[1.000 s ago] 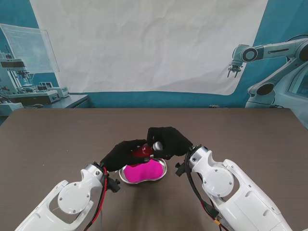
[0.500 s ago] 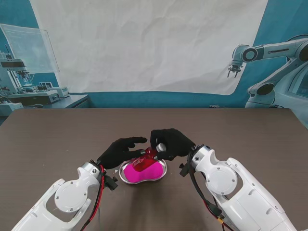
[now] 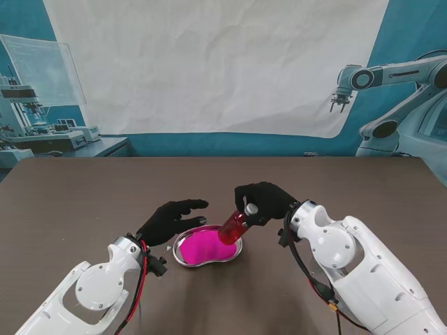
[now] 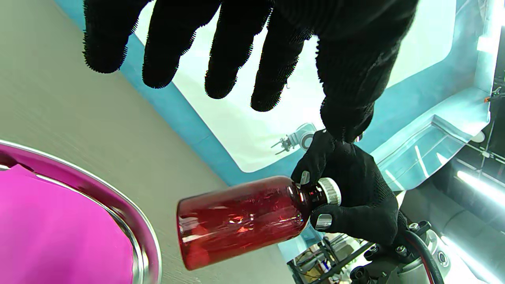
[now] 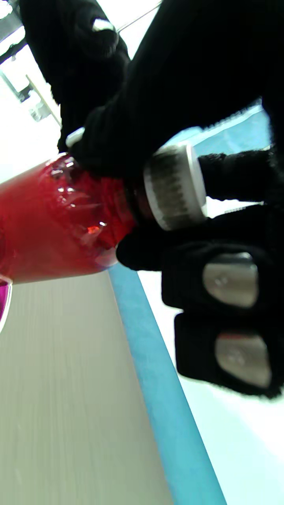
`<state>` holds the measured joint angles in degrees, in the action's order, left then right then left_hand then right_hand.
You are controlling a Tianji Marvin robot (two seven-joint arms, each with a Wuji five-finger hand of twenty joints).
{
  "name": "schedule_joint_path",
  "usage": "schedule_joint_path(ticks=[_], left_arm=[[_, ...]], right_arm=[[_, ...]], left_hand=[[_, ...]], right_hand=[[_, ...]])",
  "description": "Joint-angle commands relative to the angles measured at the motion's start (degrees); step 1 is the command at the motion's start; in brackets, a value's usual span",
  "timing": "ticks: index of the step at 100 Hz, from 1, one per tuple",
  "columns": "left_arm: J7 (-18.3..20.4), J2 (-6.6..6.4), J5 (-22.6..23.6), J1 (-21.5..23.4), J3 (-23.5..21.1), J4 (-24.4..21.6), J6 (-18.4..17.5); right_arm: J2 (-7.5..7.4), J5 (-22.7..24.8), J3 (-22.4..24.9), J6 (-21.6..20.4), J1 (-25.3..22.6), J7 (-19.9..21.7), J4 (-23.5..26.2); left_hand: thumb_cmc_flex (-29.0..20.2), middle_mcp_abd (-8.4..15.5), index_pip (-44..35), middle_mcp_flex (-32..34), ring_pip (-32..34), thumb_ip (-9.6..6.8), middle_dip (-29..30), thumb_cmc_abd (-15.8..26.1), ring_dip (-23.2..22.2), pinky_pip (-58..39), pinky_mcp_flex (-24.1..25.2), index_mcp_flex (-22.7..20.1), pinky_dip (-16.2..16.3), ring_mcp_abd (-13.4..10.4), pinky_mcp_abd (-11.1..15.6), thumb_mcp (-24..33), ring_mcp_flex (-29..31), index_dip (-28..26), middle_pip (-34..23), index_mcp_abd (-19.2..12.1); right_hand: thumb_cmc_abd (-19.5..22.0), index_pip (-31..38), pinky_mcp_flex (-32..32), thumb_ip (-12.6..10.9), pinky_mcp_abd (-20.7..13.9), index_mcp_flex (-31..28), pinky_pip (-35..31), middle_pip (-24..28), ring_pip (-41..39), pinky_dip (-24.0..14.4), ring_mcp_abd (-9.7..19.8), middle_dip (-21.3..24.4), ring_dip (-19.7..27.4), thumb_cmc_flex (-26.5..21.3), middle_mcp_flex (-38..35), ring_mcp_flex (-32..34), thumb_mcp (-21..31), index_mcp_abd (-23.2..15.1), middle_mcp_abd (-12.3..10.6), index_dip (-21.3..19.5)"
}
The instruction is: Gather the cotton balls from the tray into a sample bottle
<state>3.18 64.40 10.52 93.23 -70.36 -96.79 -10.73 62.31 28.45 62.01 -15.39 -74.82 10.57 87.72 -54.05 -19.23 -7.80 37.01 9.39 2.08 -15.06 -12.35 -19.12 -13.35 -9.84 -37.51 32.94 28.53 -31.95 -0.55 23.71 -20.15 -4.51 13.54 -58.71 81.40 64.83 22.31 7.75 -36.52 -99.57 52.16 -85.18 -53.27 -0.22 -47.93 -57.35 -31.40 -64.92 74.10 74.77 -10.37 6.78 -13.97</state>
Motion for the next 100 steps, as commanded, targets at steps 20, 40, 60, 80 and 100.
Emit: schedule_joint_path(ticks=[20,40,60,80,100], left_arm=[[0.2,0.08,1.4,0.6,-0.5,0.5,0.5],[-0.2,0.17,1.6,1.1,-0.7,0.1,1.3],[-0.3,0.22,1.5,1.3,-0.8,-0.1,1.5],[-0.4,0.25,1.3,1.3,-0.9,0.0,1.5],[-0.4,0.26,1.2,1.4,-1.0,0.0,1.5]], right_arm=[[-1.58,5.8,0.9,2.8,2.8,3.6,-1.2],[-2.29,9.7,-0.9,3.3,5.2,5.8,-3.6],[-2.66,11.7,-3.6,3.7,7.4,6.9,-6.2],[-2.86,13.6,-5.8,3.3,8.7,7.0,-8.1],[-2.77,15.4,-6.6,3.6,8.9,5.4,-9.1]], left_hand=[[-1.7,0.5,-0.6,0.1,-1.3,-1.85,-0.8,3.3,-0.3,1.6,1.7,-1.3,1.1,-1.6,2.4,0.7,-1.9,-0.2,0.0,-0.2],[-2.0,0.3,-0.6,0.3,-1.4,-1.85,-0.8,3.6,-0.3,1.7,1.9,-1.6,1.2,-1.4,2.5,0.8,-2.0,-0.3,0.0,0.1],[-2.3,0.2,-0.6,0.4,-1.4,-1.82,-0.9,3.9,-0.4,1.7,2.0,-1.7,1.2,-1.3,2.6,0.8,-1.9,-0.3,-0.1,0.2],[-2.4,0.0,-0.7,0.5,-1.4,-1.8,-0.9,4.1,-0.4,1.8,2.0,-2.0,1.3,-1.3,2.6,0.7,-1.9,-0.4,0.0,0.4],[-2.5,-0.1,-0.8,0.9,-1.3,-1.81,-1.0,4.2,-0.5,1.8,1.9,-2.2,1.3,-1.2,2.5,0.6,-1.7,-0.4,-0.2,0.4]], right_hand=[[3.3,5.9,2.2,-4.5,-8.2,-5.7,-6.1,2.4,-2.6,-1.0,6.7,-0.7,-0.6,-6.0,-4.3,1.4,8.9,-0.3,-8.0,-1.5],[3.5,5.8,2.1,-4.6,-8.5,-5.4,-5.6,2.2,-2.3,-0.8,6.9,-0.8,-0.4,-5.4,-4.2,1.4,8.8,-1.0,-8.8,-1.7],[3.9,5.8,2.0,-4.6,-8.5,-5.2,-4.8,2.1,-1.8,-0.5,6.9,-0.8,-0.3,-4.9,-4.1,1.4,8.6,-1.4,-9.1,-1.7],[5.2,5.3,1.6,-4.6,-7.6,-4.5,-3.0,1.8,-0.2,0.3,6.3,-0.1,0.6,-3.5,-3.5,1.4,7.5,-2.3,-9.6,-1.8],[6.7,4.4,0.9,-4.1,-5.2,-3.9,-0.2,1.8,2.4,1.3,5.2,2.1,2.3,-2.1,-2.8,1.4,6.1,-1.9,-10.3,-1.4]])
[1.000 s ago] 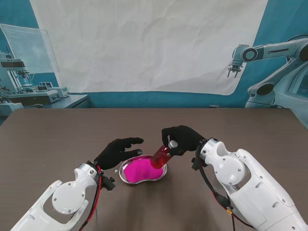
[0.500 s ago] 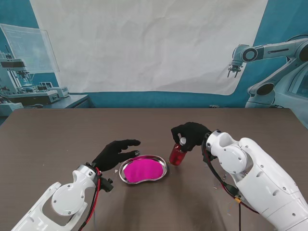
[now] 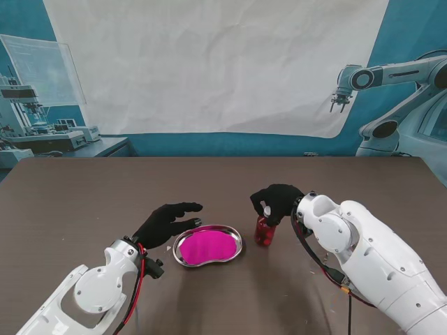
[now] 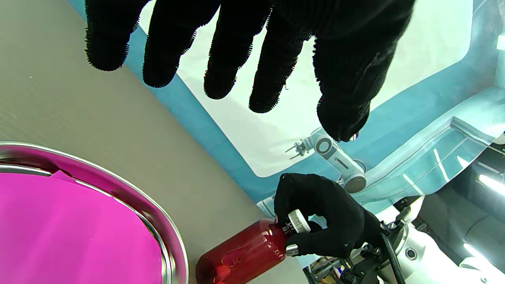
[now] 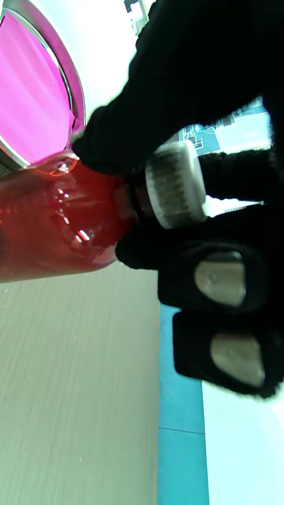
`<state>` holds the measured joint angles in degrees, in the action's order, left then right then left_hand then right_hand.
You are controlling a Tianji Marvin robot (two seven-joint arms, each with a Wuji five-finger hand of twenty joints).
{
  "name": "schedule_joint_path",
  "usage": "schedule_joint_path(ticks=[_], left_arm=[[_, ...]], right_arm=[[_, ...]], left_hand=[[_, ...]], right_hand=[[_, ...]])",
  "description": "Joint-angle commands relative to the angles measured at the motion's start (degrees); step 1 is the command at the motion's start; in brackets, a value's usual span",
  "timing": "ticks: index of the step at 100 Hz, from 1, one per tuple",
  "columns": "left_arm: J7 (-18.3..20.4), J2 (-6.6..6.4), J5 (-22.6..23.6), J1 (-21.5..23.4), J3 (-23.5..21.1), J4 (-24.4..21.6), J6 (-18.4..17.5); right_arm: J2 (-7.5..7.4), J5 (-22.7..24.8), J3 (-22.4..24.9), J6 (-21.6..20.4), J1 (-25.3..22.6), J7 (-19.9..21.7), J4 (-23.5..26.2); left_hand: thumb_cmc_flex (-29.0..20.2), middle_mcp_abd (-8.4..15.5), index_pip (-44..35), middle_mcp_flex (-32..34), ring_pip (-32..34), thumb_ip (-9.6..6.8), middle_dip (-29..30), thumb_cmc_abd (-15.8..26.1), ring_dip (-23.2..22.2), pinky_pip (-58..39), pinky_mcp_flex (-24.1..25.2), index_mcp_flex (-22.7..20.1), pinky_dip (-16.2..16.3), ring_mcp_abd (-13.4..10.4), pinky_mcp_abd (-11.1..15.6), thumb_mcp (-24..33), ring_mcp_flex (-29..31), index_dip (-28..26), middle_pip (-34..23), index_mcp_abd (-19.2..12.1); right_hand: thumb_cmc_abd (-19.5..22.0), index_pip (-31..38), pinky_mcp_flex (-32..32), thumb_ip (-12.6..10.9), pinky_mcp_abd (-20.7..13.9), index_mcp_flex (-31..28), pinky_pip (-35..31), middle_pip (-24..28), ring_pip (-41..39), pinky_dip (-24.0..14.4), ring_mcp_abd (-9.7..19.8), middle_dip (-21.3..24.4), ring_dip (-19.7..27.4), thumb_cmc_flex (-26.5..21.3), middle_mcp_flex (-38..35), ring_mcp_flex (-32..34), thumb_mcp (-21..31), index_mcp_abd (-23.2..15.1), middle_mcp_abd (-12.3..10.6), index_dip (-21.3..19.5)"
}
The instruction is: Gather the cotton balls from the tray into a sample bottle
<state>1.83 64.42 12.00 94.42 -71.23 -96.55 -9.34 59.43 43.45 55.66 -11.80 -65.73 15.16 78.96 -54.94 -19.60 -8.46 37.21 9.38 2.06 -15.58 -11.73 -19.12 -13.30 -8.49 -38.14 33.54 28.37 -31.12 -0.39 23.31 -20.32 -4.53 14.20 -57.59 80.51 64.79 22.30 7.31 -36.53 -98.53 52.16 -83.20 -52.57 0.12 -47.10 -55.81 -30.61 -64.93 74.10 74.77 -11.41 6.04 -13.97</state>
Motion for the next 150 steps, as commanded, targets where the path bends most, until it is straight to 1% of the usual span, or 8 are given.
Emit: schedule_joint_path(ticks=[1,45,77,89,93,96,130,150], left_arm=[[0.9,0.24,-0.3,0.2,-0.2,-0.3,0.1],[1.3,0.21,-0.8,0.1,0.0,-0.1,0.1],[1.6,0.18,-1.0,0.1,0.0,-0.1,0.2],[1.7,0.15,-1.1,0.0,0.0,0.0,0.2],[1.8,0.14,-1.2,0.0,0.0,0.0,0.3],[1.9,0.13,-1.2,0.0,0.0,0.0,0.3],[2.1,0.09,-1.3,-0.1,0.1,0.1,0.3],[2.2,0.07,-1.3,0.0,0.1,0.1,0.3]], right_arm=[[0.1,0.5,-0.3,0.0,-0.2,0.8,-0.4],[-0.24,1.9,-0.9,-0.9,0.4,1.1,-1.9],[-0.48,3.2,-1.0,-1.9,0.3,1.2,-1.9],[-0.54,3.7,-0.8,-2.2,0.1,1.0,-1.9],[-0.57,3.9,-0.7,-2.2,0.0,1.1,-1.8],[-0.58,4.0,-0.7,-2.2,0.0,1.1,-1.7],[-0.65,6.3,-0.5,-3.2,-0.1,-0.4,-1.8],[-0.71,8.4,-0.4,-2.8,-0.4,-1.3,-1.5]], left_hand=[[-1.6,0.2,-0.1,0.7,-1.3,-1.78,-0.5,3.6,-0.5,1.7,0.6,-1.5,0.7,-1.1,1.7,0.4,-1.3,-0.2,-0.2,-0.3],[-1.7,-0.4,-0.2,1.3,-1.2,-1.78,-0.8,3.8,-0.5,1.7,0.4,-1.8,0.7,-1.0,1.6,0.3,-1.2,-0.3,-0.4,0.0],[-1.8,-0.6,-0.2,1.8,-1.1,-1.8,-1.1,3.9,-0.6,1.7,0.3,-2.0,0.7,-1.0,1.6,0.4,-1.0,-0.4,-0.5,0.1],[-1.8,-0.7,-0.2,1.9,-1.2,-1.8,-1.2,3.9,-0.6,1.7,0.3,-2.0,0.7,-0.9,1.5,0.3,-1.0,-0.4,-0.5,0.2],[-1.8,-0.7,-0.3,1.9,-1.1,-1.8,-1.3,3.9,-0.6,1.7,0.4,-2.1,0.7,-0.9,1.5,0.3,-1.0,-0.4,-0.5,0.2],[-1.8,-0.7,-0.3,2.0,-1.1,-1.8,-1.3,3.9,-0.6,1.7,0.4,-2.1,0.7,-0.9,1.6,0.3,-1.0,-0.4,-0.5,0.2],[-1.8,-0.7,-0.4,2.1,-1.1,-1.79,-1.4,3.9,-0.6,1.8,0.3,-2.5,0.7,-0.8,1.5,0.3,-1.0,-0.4,-0.5,0.3],[-1.8,-0.9,-0.4,2.3,-1.1,-1.78,-1.5,4.0,-0.6,1.8,0.3,-2.5,0.7,-0.8,1.4,0.3,-0.9,-0.4,-0.6,0.4]], right_hand=[[5.6,5.2,0.9,-4.1,-4.7,-3.9,-0.9,1.8,0.6,0.8,4.8,1.4,0.9,-2.9,-2.7,1.4,6.1,-0.9,-9.6,-1.4],[1.4,-1.5,-1.0,-1.7,0.2,-1.6,6.6,3.1,8.6,2.7,2.8,1.7,5.4,0.2,2.3,1.4,4.9,3.5,-10.4,1.2],[-4.7,-8.0,-5.8,-0.2,2.2,-1.2,8.4,5.7,12.6,0.3,1.6,1.2,7.4,3.5,7.4,1.3,5.8,7.7,-11.1,-3.2],[-3.9,-14.1,-8.1,-3.7,2.2,-0.5,8.9,6.5,15.4,0.0,1.2,0.9,8.1,7.6,10.8,1.2,5.7,9.3,-11.1,-14.5],[-2.8,-15.0,-9.1,-9.3,2.2,0.5,9.1,6.6,16.1,-0.1,0.9,1.1,8.0,9.8,12.3,0.4,5.5,9.8,-11.0,-14.8],[-2.6,-15.2,-9.6,-10.7,2.2,0.9,9.1,6.7,16.3,-0.2,0.8,1.2,8.0,10.8,13.0,-0.1,5.1,9.9,-11.1,-14.8],[-4.0,-25.1,-15.7,-9.6,1.3,6.7,9.5,7.5,16.8,-0.5,0.7,0.6,8.1,18.7,23.4,-8.2,2.4,9.7,-10.9,-10.2],[-1.8,-31.0,-22.6,-8.3,0.2,14.7,11.9,6.4,19.1,-0.9,-0.6,1.1,8.8,27.3,37.9,-19.0,0.5,10.5,-8.9,-7.7]])
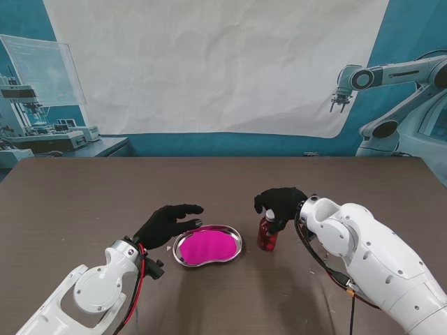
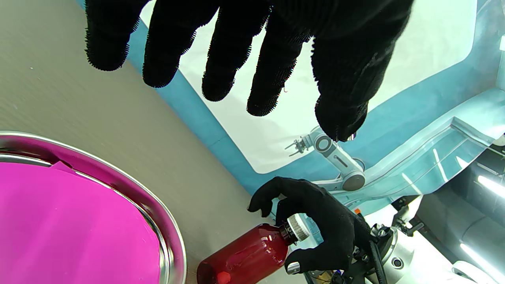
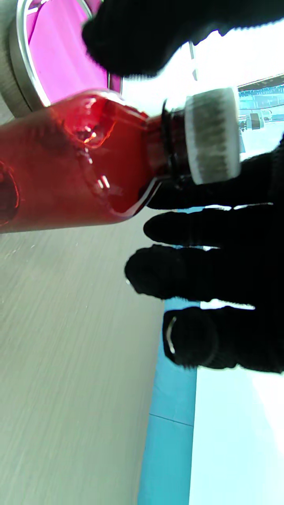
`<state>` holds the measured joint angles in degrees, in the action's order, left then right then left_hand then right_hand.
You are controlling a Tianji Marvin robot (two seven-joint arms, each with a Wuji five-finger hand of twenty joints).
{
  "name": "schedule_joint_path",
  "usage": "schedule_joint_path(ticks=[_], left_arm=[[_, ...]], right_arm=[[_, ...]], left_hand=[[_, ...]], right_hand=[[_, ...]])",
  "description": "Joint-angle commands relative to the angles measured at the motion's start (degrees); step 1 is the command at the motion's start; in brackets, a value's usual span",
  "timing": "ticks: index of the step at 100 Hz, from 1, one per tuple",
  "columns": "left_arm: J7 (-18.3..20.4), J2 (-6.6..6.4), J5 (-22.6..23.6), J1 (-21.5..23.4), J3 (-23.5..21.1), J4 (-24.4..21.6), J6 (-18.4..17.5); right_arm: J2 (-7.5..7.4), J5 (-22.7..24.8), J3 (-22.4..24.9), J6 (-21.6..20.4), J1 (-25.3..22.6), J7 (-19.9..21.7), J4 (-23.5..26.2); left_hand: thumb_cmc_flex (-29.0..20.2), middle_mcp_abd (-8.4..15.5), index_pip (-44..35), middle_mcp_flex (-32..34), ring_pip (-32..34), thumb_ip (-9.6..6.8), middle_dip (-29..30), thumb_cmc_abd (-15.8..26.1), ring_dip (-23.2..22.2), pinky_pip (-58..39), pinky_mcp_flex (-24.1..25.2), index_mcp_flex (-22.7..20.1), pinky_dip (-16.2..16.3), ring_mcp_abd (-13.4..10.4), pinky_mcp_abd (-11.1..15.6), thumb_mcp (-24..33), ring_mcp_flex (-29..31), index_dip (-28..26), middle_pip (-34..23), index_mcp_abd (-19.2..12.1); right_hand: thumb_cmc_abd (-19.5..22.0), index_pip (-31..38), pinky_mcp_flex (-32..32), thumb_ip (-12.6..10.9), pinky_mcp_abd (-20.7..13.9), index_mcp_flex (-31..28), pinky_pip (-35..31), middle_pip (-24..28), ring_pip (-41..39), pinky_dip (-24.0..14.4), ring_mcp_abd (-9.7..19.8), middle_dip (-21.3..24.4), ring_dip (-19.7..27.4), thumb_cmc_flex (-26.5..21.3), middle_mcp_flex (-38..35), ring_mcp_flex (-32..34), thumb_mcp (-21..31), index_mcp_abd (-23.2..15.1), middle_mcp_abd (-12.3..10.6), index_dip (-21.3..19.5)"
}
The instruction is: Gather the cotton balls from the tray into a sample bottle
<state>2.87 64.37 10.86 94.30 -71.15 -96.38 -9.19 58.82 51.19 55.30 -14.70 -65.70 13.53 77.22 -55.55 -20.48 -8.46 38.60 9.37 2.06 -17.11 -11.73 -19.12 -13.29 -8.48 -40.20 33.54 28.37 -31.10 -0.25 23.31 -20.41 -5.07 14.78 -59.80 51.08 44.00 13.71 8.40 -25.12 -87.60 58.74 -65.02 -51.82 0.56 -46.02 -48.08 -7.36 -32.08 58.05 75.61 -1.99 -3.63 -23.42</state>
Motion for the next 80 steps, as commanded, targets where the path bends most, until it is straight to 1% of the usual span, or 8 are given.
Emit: schedule_joint_path(ticks=[1,25,30,37,43,50,58,80], left_arm=[[1.1,0.12,-0.2,0.1,0.0,-0.1,0.2],[1.2,0.11,-0.1,0.1,0.1,0.0,0.2],[1.1,0.12,-0.1,0.1,0.1,0.0,0.1],[1.0,0.15,-0.1,0.0,0.1,0.1,0.0],[0.8,0.21,-0.1,-0.1,0.2,0.2,-0.1],[0.5,0.3,-0.2,-0.3,0.3,0.4,-0.3],[0.1,0.42,-0.6,-0.6,0.5,0.6,-0.7],[-1.8,0.95,-1.3,-2.0,1.0,1.1,-3.0]], right_arm=[[-0.1,0.7,0.0,0.1,-0.5,0.3,0.2],[0.29,1.6,1.2,1.8,-1.2,-1.9,1.1],[0.4,1.3,1.9,2.2,-1.5,-2.0,1.7],[0.68,0.6,3.4,3.4,-2.4,-2.5,3.0],[1.27,-0.9,4.8,5.2,-3.6,-4.6,4.2],[2.2,-1.7,6.3,6.6,-5.0,-9.5,5.3],[3.5,-3.1,7.8,8.5,-7.0,-15.6,7.1],[6.1,-14.4,10.9,8.0,-12.1,-21.3,13.6]], left_hand=[[-1.2,0.1,-0.4,1.0,-1.1,-1.78,0.1,4.0,-0.6,1.7,0.3,-0.4,0.7,-0.8,1.4,0.2,-1.0,-0.4,-0.1,-0.2],[-1.2,0.0,-0.4,0.8,-1.1,-1.78,0.0,3.9,-0.6,1.8,0.4,-0.4,0.7,-0.8,1.5,0.2,-1.0,-0.4,0.0,-0.2],[-1.2,0.1,-0.3,0.9,-1.1,-1.78,0.0,3.9,-0.6,1.8,0.4,-0.4,0.7,-0.8,1.5,0.2,-1.0,-0.4,0.0,-0.3],[-1.2,0.1,-0.3,0.7,-1.2,-1.78,0.0,3.9,-0.5,1.8,0.4,-0.2,0.7,-0.9,1.5,0.2,-1.1,-0.3,0.1,-0.3],[-1.3,0.3,-0.2,0.5,-1.3,-1.78,0.1,3.9,-0.5,1.8,0.3,-0.1,0.7,-0.9,1.6,0.2,-1.2,-0.3,0.2,-0.4],[-1.3,0.3,-0.1,0.1,-1.4,-1.77,0.2,3.9,-0.5,1.8,0.3,0.3,0.7,-1.3,1.6,0.2,-1.4,-0.3,0.3,-0.4],[-1.3,0.8,0.3,-1.0,-1.7,-1.77,0.5,3.9,-0.3,1.8,0.4,1.2,0.6,-2.4,1.7,0.2,-2.1,-0.1,0.8,-0.7],[-1.4,2.2,1.0,-3.6,-2.8,-1.78,1.4,3.5,0.2,2.5,1.7,3.0,0.2,-4.3,3.8,0.2,-3.9,0.2,1.5,-1.5]], right_hand=[[0.9,-1.9,-2.5,0.3,-0.8,4.1,1.3,-0.8,1.8,-1.7,-1.3,0.7,1.5,4.6,6.2,-3.9,-0.6,1.2,1.0,2.0],[14.0,-5.2,-8.7,0.3,-0.1,14.1,4.7,-7.3,13.0,-2.4,-3.9,10.9,8.4,13.2,17.3,-13.6,-6.1,2.0,4.1,3.2],[18.5,-5.7,-10.5,-0.1,0.5,14.9,6.9,-8.9,16.6,-1.7,-4.4,13.3,10.6,14.1,18.4,-15.4,-8.9,1.5,4.5,3.2],[29.6,-6.6,-14.3,-1.7,2.4,15.8,13.1,-10.5,23.7,1.0,-5.3,15.8,15.1,13.5,19.0,-18.2,-18.2,0.9,4.6,2.9],[32.7,-6.6,-16.8,-2.9,3.8,14.9,16.7,-11.0,27.5,3.1,-5.9,16.7,17.7,10.3,18.9,-19.7,-22.9,0.6,4.8,2.3],[32.0,-6.2,-18.0,-4.1,4.6,12.0,19.7,-11.9,30.9,5.5,-6.5,17.9,20.1,6.6,16.2,-19.9,-24.4,-0.2,5.1,1.8],[25.7,-5.1,-17.0,-4.6,5.4,7.2,21.2,-13.3,33.8,8.4,-6.9,19.5,22.4,3.6,10.0,-17.2,-17.8,-1.1,5.0,2.0],[17.1,-3.8,-16.1,-5.1,5.8,-2.5,26.7,-21.2,42.0,16.7,-7.8,25.2,26.4,-4.1,-5.7,-11.1,-5.3,-2.0,3.8,4.0]])
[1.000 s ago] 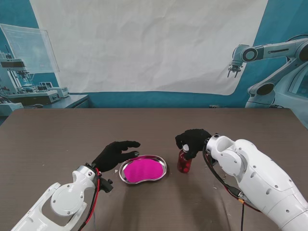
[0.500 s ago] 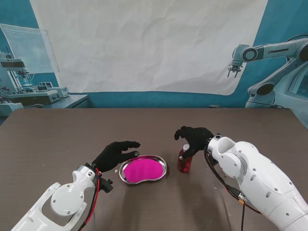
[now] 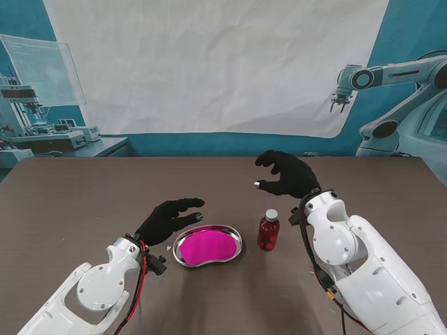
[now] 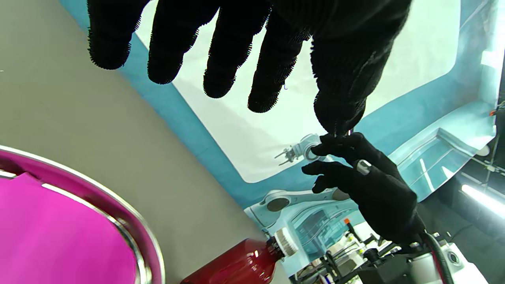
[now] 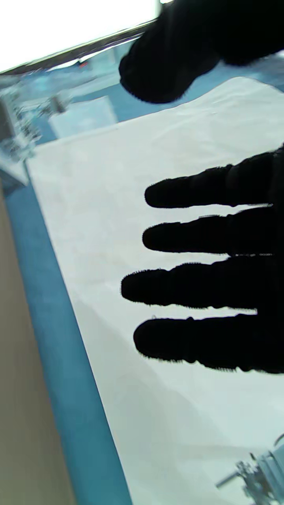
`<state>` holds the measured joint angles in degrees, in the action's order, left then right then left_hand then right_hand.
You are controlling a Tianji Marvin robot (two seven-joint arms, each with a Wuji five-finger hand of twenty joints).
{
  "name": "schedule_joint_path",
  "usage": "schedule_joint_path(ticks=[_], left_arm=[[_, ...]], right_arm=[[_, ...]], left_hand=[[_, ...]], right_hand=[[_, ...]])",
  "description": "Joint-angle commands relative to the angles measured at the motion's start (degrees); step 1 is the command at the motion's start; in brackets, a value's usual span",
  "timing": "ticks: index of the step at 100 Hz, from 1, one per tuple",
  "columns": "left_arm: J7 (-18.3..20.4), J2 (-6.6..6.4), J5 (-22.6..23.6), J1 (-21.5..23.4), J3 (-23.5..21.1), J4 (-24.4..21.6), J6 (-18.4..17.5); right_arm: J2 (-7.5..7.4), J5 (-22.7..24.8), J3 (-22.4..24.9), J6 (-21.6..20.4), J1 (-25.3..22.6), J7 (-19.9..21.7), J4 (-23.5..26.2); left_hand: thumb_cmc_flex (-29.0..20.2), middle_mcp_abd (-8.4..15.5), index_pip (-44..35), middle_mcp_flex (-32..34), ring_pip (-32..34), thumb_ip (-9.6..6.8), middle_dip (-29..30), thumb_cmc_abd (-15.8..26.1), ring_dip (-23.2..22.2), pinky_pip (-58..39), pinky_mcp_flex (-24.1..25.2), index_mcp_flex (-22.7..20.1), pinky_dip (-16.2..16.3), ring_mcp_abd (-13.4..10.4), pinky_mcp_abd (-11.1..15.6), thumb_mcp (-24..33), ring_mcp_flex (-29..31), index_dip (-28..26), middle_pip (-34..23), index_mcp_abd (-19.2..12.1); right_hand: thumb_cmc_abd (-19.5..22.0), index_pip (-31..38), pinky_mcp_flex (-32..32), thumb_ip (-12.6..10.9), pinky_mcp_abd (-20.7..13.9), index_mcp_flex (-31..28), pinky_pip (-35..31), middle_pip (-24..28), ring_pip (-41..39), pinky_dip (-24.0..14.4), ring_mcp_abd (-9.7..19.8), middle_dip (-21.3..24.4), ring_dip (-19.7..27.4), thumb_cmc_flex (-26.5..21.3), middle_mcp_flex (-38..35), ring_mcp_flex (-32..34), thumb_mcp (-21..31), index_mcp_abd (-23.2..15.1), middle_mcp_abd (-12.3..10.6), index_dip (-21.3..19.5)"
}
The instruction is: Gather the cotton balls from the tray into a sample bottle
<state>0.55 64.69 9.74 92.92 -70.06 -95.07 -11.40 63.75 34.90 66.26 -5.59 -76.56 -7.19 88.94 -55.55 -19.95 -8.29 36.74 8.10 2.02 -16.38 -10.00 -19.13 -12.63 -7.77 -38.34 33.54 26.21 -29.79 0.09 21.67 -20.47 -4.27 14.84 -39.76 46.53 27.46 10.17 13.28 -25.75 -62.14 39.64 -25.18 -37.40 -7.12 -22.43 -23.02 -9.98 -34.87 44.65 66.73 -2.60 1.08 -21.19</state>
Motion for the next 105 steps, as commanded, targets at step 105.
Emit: schedule_joint_path(ticks=[105], left_arm=[[-3.4,1.45,-2.7,1.1,-3.0,-1.2,-9.1]], right_arm=[[2.76,-8.1,2.8,-9.0,-13.6,-5.1,7.3]], left_hand=[[-1.0,4.0,1.5,-5.4,-3.1,-1.87,1.4,-0.3,1.6,4.8,4.7,5.3,-4.3,-4.7,7.2,0.6,-5.8,-0.2,0.7,-2.4]], right_hand=[[-5.3,-2.2,-3.7,-1.5,0.1,-6.1,6.3,-5.8,7.3,8.2,0.0,2.4,2.5,-3.2,-4.6,2.1,1.4,-1.4,-2.0,2.0]])
